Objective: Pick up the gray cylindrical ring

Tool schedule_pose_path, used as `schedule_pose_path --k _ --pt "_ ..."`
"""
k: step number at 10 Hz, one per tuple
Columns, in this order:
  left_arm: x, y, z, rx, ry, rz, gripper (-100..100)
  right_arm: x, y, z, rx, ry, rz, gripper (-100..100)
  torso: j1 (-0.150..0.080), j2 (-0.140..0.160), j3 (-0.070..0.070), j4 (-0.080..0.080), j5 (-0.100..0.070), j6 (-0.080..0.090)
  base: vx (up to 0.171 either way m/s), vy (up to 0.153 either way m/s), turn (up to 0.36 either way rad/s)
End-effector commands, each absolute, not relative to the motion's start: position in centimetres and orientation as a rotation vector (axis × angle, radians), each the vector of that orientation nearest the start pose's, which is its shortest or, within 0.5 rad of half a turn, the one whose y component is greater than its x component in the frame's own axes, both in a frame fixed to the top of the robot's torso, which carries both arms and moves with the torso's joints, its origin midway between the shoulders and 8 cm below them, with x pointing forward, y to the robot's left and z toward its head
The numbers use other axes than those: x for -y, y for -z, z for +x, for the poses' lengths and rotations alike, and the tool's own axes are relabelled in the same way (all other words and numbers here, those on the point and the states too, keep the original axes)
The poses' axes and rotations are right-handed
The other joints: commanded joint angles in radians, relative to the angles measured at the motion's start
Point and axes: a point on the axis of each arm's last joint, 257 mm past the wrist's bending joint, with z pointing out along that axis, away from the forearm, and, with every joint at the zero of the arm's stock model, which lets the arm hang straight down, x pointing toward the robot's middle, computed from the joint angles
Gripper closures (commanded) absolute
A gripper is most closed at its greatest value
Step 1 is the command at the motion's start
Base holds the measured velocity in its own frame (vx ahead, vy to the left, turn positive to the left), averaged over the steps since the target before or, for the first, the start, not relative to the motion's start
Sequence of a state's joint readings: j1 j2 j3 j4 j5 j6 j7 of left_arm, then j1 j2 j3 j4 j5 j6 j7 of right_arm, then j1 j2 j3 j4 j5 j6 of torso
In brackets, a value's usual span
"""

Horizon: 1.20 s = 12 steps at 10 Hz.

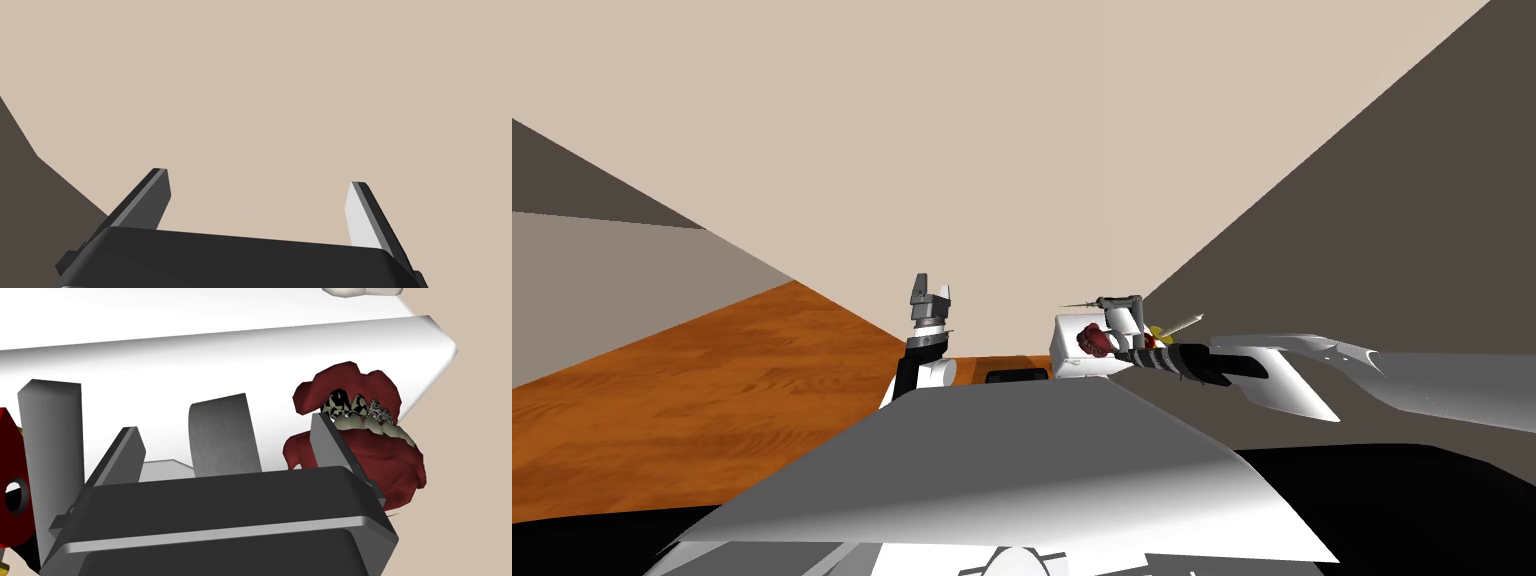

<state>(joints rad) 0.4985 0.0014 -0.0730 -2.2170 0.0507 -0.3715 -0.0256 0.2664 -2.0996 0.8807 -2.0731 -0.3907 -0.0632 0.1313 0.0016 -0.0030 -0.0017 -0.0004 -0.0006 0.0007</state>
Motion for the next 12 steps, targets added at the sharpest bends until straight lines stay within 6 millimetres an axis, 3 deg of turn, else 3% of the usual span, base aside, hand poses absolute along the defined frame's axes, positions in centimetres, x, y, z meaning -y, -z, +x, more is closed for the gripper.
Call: schedule_pose_path --k 1,5,6,7,11,12 --pt "-26.3 3.1 37.8 -0.730 1.339 -0.840 0 48.3 27.4 21.6 -2.779 -0.069 -0.054 -100 0.000 0.000 0.000 0.000 0.000 0.000 0.061 0.026 0.141" --pt "-26.3 3.1 37.8 -0.730 1.339 -0.840 0 48.8 27.0 21.7 -2.777 -0.047 -0.071 -100 0.001 -0.002 -0.001 0.000 0.000 -0.001 0.051 0.021 0.040" --pt "-26.3 3.1 37.8 -0.730 1.339 -0.840 0 48.8 27.0 21.8 -2.776 -0.047 -0.071 0 0.000 -0.001 0.000 0.000 0.000 0.000 0.000 0.000 0.000" --pt "-26.3 3.1 37.8 -0.730 1.339 -0.840 0 49.2 27.9 21.6 -2.775 -0.045 -0.063 -100 0.000 0.000 0.000 0.000 0.000 -0.001 0.008 0.007 0.031" --pt "-26.3 3.1 37.8 -0.730 1.339 -0.840 0 49.8 29.2 21.3 -2.772 -0.043 -0.049 -100 -0.005 -0.008 -0.007 -0.006 -0.013 -0.004 0.009 0.012 0.030" --pt "-26.3 3.1 37.8 -0.730 1.339 -0.840 0 50.1 28.7 21.6 -2.768 -0.033 -0.054 -100 -0.007 -0.009 -0.009 -0.008 -0.017 -0.005 0.000 0.000 0.000"
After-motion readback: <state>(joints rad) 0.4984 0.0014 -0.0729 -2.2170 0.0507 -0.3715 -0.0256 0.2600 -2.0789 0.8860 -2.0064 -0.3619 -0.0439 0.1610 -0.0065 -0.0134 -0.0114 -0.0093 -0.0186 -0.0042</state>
